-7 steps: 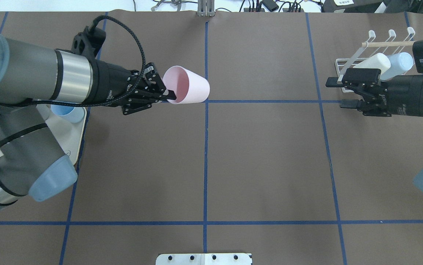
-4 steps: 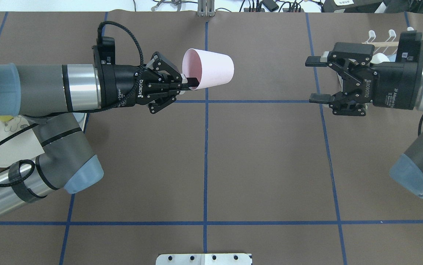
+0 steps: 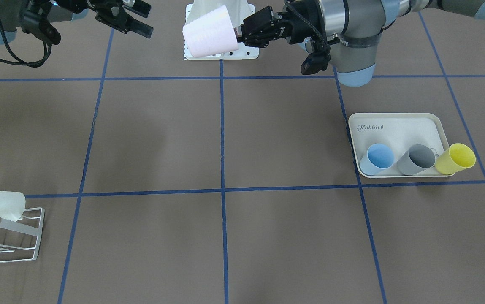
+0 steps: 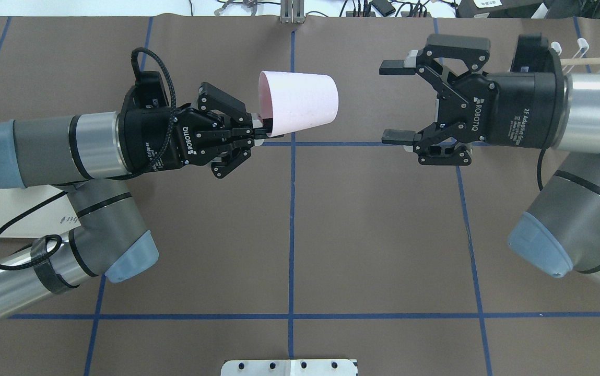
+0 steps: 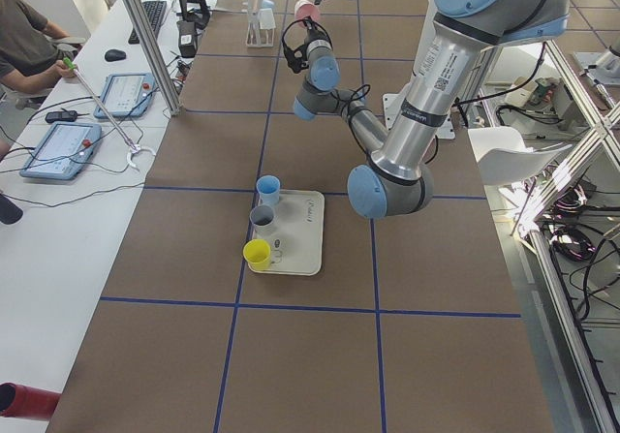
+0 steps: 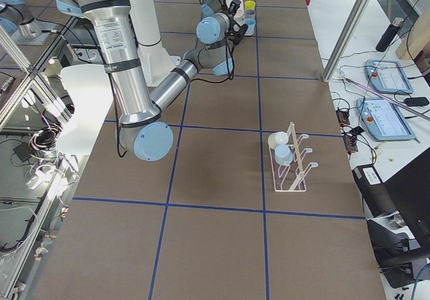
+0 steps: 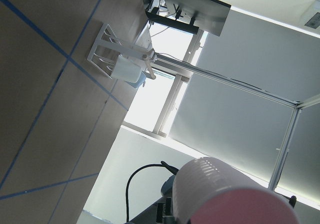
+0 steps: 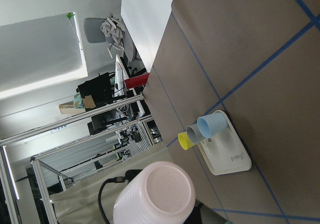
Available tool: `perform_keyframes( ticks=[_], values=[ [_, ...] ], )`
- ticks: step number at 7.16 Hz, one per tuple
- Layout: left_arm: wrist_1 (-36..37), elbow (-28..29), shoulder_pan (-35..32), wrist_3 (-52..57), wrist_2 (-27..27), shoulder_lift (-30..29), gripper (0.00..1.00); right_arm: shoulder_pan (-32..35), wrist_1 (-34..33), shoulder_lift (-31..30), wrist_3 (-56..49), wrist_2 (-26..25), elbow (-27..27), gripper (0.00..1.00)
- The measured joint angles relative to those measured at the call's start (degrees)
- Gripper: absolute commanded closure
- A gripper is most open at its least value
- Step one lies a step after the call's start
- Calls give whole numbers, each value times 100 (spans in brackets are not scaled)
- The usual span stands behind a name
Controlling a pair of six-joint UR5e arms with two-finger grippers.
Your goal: Transfer IKEA cup to right arm and place on rack
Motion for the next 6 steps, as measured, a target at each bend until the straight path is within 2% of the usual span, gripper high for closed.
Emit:
perform_keyframes(
  ticks=[2, 6],
  values=[
    [-312, -8, 254, -141, 352, -54, 100, -83, -5, 177, 316, -181, 19, 0],
    [-327, -11, 365, -165, 437, -271, 100, -202, -8, 204, 382, -280, 33, 0]
  ],
)
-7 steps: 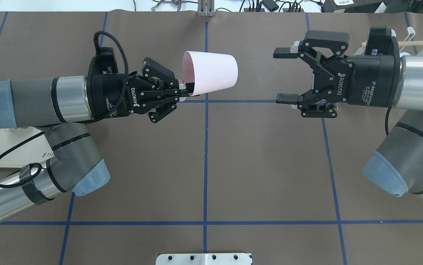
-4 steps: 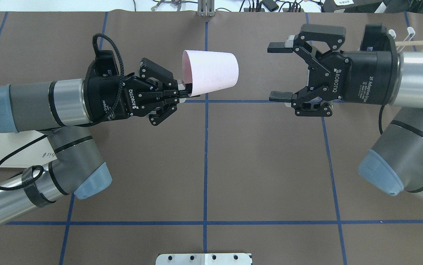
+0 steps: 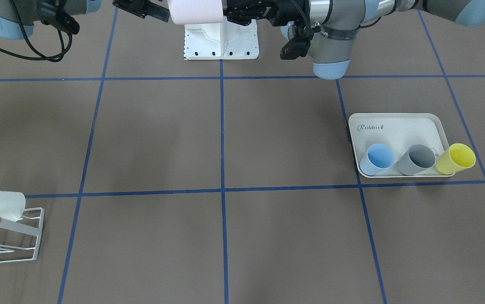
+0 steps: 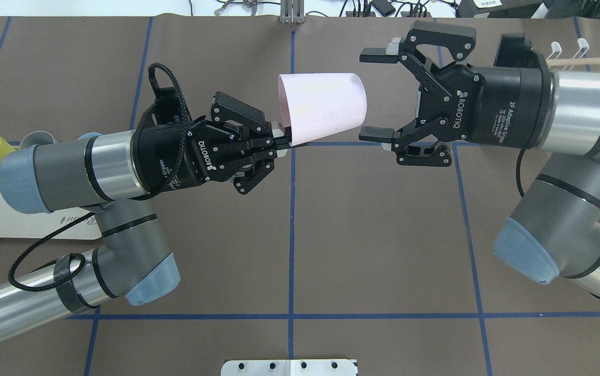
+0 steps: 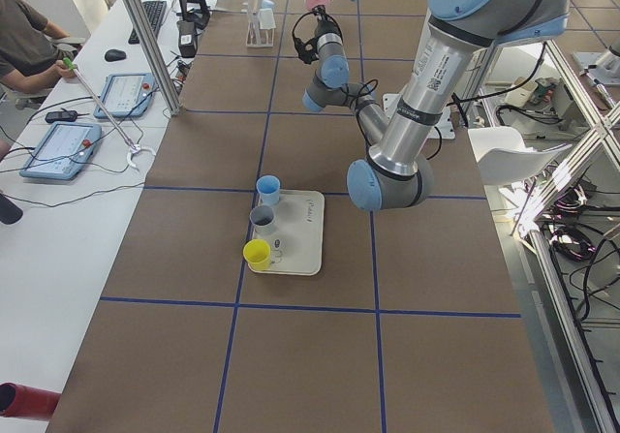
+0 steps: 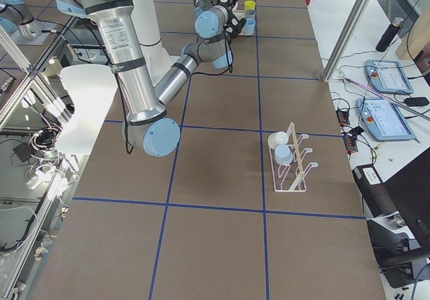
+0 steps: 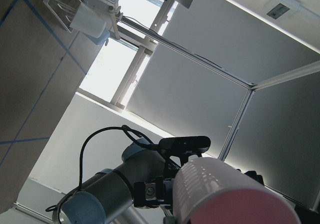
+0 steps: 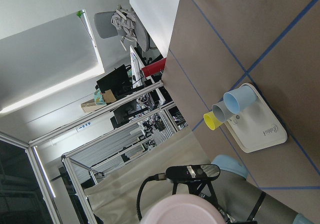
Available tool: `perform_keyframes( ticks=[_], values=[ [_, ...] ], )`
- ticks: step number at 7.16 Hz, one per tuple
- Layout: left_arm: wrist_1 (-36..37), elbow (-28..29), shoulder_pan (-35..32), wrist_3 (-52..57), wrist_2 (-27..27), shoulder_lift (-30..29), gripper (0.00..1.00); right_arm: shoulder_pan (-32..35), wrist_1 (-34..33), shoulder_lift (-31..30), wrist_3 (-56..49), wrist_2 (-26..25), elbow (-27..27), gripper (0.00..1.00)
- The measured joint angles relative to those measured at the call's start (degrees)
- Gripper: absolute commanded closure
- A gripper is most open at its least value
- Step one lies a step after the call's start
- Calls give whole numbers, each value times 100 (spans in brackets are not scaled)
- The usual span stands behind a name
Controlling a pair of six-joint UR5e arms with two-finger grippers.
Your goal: Transfer IKEA cup to right arm and place on rack
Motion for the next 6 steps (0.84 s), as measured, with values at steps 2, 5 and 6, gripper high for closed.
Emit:
perform_keyframes(
  ticks=[2, 5, 6],
  values=[
    [33, 0, 16, 0, 1, -76, 100, -27, 0, 0, 18, -28, 11, 0],
    [56, 17, 86, 8, 3, -137, 100, -117, 0, 3, 21, -197, 46, 2],
    [63, 24, 108, 8, 24, -171, 100, -126, 0, 1, 21, -208, 49, 10]
  ],
)
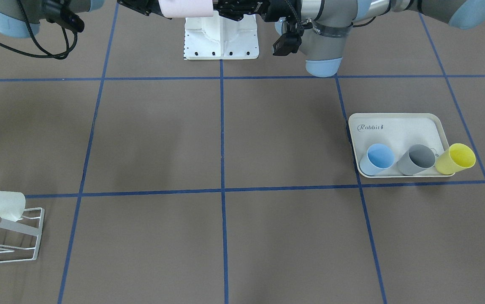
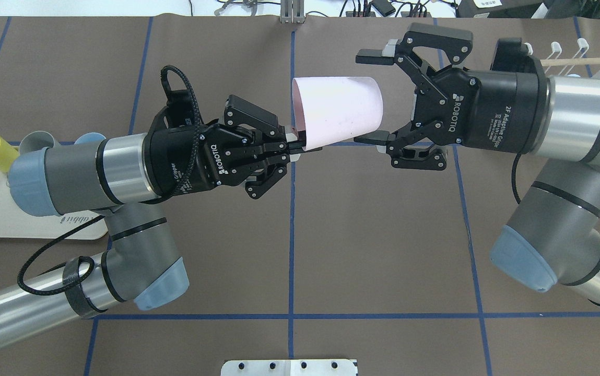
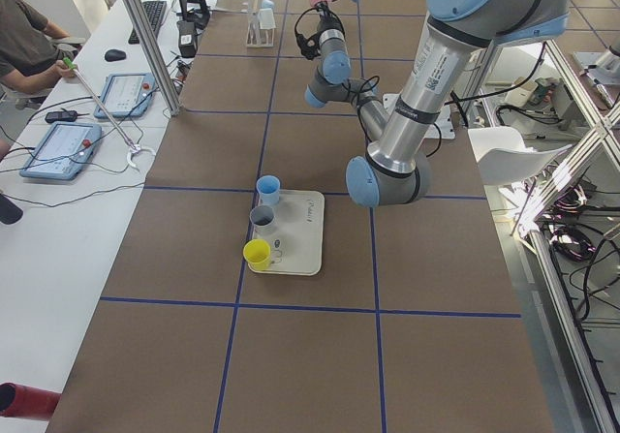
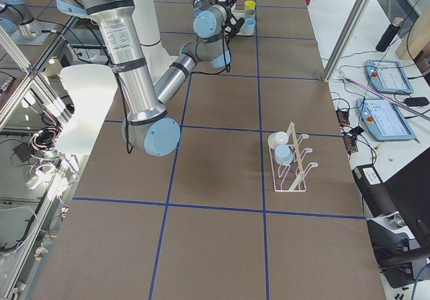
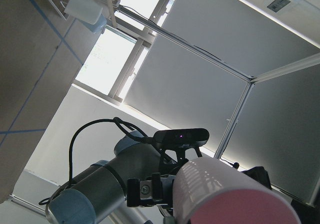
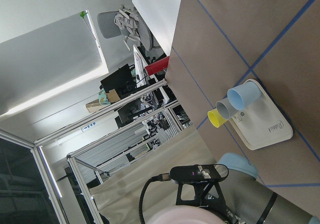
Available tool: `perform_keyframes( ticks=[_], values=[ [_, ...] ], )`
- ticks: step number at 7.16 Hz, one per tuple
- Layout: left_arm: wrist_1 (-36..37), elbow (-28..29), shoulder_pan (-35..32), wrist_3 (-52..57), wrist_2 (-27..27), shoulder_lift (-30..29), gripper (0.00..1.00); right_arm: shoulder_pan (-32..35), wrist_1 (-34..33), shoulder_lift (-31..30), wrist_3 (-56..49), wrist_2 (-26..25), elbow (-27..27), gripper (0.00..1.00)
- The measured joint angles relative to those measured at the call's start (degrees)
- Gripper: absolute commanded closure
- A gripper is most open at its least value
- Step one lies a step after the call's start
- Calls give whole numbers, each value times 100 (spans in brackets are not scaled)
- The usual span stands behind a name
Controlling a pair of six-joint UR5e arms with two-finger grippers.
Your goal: Transfer IKEA cup to right arm and place on rack
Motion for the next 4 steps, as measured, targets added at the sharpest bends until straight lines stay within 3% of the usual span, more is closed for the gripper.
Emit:
perform_keyframes(
  ticks=[1, 2, 3, 4],
  values=[
    [8, 18, 22, 0, 34, -41, 100, -8, -2, 1, 0, -4, 11, 33],
    [12, 43, 46, 0, 82, -80, 87, -13, -4, 2, 2, -5, 27, 83],
    [13, 57, 59, 0, 147, -106, 46, -16, -5, 1, 12, -9, 48, 100],
    [19, 58, 63, 1, 187, -115, 26, -20, -9, -4, 27, -21, 70, 100]
  ],
)
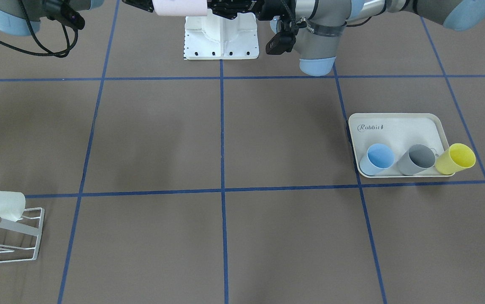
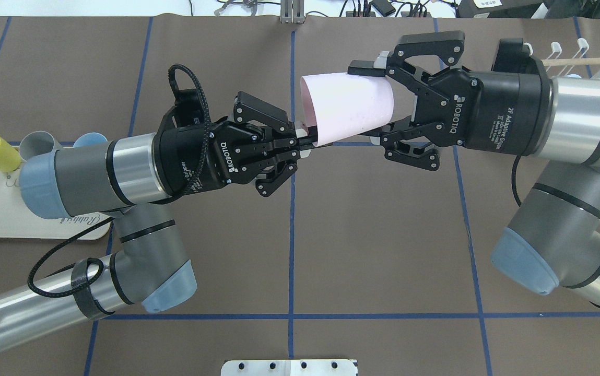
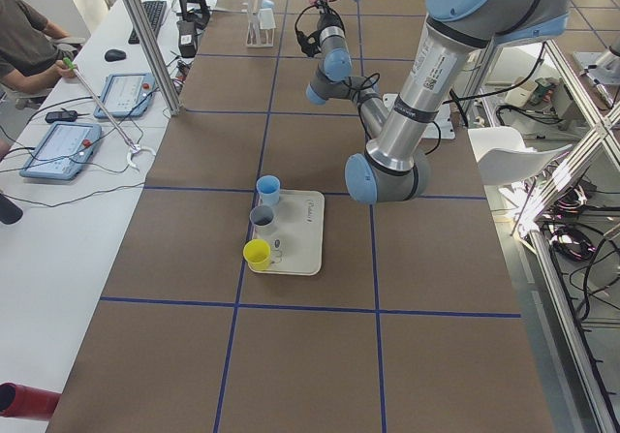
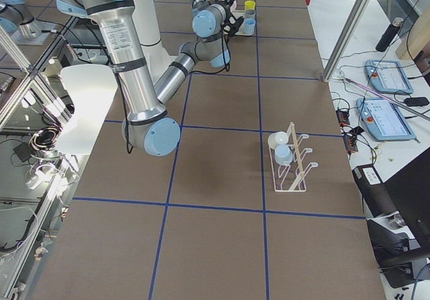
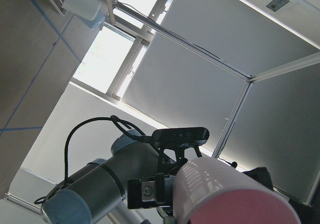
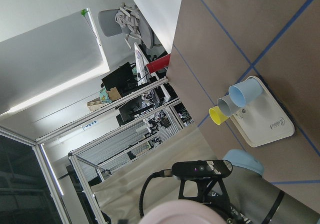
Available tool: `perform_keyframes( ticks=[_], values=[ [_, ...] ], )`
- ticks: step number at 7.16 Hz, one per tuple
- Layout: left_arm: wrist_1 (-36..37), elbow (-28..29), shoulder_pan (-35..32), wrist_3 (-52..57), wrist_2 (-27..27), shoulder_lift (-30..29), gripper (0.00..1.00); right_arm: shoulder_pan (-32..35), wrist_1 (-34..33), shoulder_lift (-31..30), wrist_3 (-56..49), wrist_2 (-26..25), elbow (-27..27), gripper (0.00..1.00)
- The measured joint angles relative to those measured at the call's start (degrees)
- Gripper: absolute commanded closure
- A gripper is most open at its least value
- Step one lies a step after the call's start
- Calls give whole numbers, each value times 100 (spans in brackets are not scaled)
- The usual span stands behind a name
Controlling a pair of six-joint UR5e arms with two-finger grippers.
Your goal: Transfer IKEA cup to right arm and place on rack
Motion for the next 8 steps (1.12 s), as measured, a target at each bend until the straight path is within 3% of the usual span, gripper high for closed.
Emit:
perform_keyframes(
  ticks=[2, 6, 8],
  values=[
    [132, -13, 0, 2, 31, -1, 16, -5, 1, 6, 9, -7, 30, 100],
    [244, -49, -247, 88, 43, 37, 16, 364, -59, -328, -62, 140, 106, 100],
    [289, 19, -522, 109, 33, 86, 16, 1455, -468, -657, -521, 1015, -128, 100]
  ],
)
